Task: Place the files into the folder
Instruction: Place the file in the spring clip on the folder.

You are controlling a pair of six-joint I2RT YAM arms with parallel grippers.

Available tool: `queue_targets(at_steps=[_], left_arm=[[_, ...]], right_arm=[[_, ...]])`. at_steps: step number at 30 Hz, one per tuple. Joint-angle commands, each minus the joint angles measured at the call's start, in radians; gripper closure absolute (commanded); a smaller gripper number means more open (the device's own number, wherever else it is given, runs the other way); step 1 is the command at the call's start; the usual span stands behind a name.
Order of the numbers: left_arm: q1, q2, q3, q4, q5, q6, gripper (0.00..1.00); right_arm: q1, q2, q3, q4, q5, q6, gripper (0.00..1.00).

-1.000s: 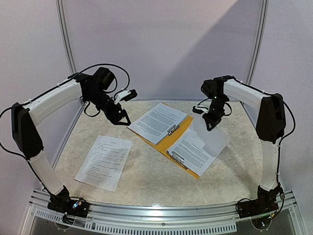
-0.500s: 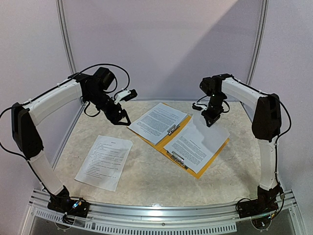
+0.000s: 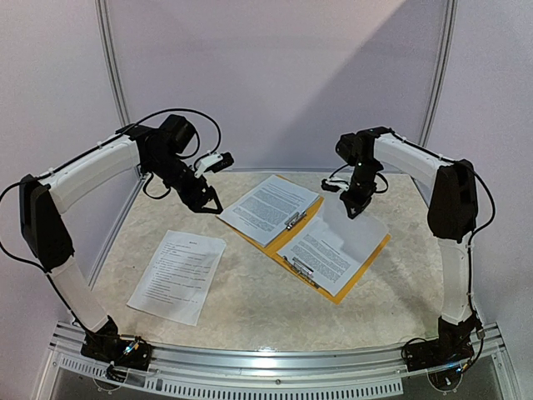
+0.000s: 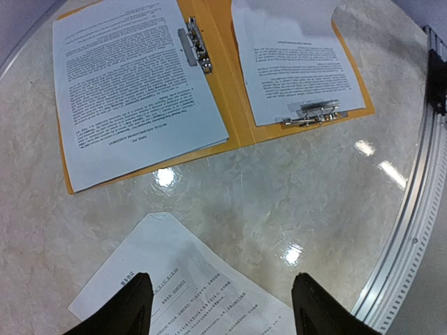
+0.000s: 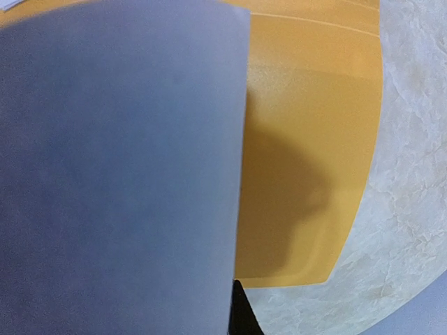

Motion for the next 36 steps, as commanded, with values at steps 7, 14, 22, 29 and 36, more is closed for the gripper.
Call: queue_targets(at_steps=[7, 14, 22, 29, 36], left_arm=[[-0.004, 0.02, -0.013, 0.01, 0.005, 0.003, 0.3], [-0.004, 0.023, -0.013, 0.007, 0.006, 0.004, 0.3], [-0.004, 0.022, -0.013, 0.002, -0.001, 0.013, 0.3], [-0.004, 0.026, -0.011, -0.001, -0.002, 0.016, 0.3], [-0.004, 0.031, -0.008, -0.001, -0.005, 0.017, 0.3]], right_arm=[[0.003, -0.009, -0.019, 0.004, 0.081, -0.012, 0.81], [0.001, 0.01, -0.011, 0.05, 0.14, -0.027, 0.67], [-0.01, 0.052, -0.007, 0.081, 0.168, -0.045, 0.66], [-0.017, 0.08, -0.006, 0.107, 0.16, -0.051, 0.64], [-0.016, 0.108, 0.001, 0.121, 0.176, -0.043, 0.59]])
